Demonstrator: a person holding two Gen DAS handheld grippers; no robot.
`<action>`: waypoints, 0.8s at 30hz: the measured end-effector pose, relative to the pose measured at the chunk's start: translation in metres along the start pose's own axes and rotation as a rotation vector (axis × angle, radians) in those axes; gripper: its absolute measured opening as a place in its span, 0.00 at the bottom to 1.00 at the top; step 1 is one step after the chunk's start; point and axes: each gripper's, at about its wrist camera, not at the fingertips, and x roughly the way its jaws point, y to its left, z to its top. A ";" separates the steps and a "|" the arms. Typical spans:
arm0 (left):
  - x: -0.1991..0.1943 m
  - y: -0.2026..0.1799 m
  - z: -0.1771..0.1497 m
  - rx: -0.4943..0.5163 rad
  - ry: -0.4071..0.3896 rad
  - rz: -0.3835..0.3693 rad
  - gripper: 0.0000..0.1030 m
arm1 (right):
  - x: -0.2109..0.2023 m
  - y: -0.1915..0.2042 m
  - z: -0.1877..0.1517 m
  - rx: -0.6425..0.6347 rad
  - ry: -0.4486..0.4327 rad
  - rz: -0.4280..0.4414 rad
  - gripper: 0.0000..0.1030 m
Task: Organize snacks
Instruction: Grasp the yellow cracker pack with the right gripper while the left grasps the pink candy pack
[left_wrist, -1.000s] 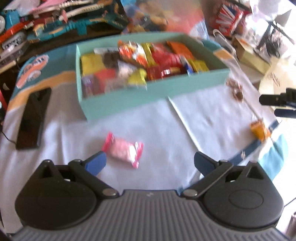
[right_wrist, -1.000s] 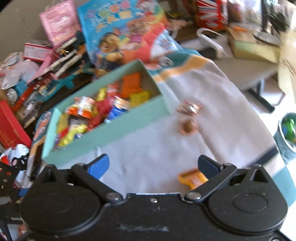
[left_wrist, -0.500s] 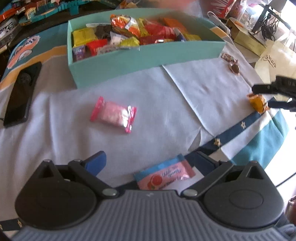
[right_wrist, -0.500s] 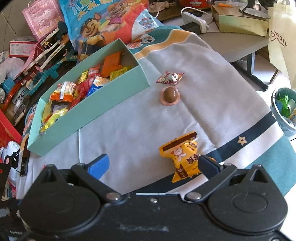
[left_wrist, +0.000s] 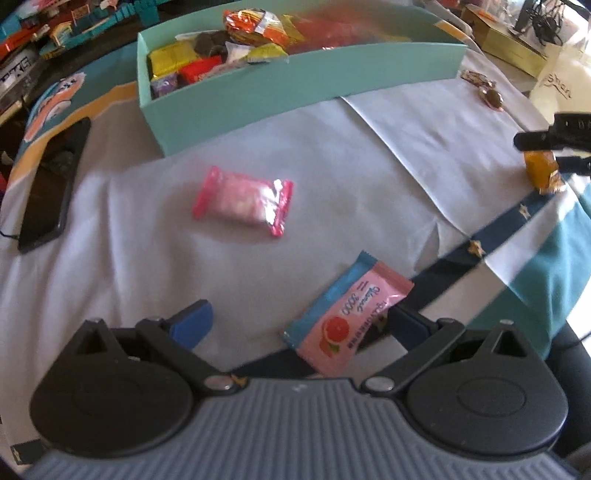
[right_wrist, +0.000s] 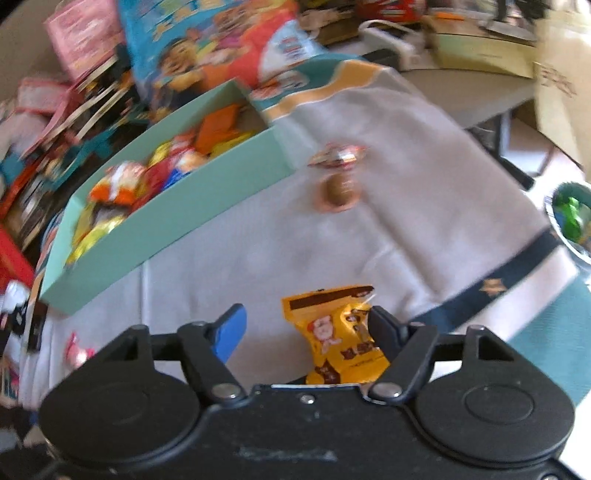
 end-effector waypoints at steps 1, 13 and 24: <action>0.001 0.001 0.002 -0.008 -0.002 0.003 1.00 | 0.003 0.009 -0.002 -0.024 0.006 0.014 0.72; -0.001 0.008 -0.001 -0.020 -0.008 -0.030 0.98 | 0.010 0.055 -0.002 -0.152 0.021 0.099 0.72; -0.010 -0.003 0.007 -0.007 -0.049 -0.129 0.22 | 0.011 0.054 -0.023 -0.222 0.106 0.115 0.71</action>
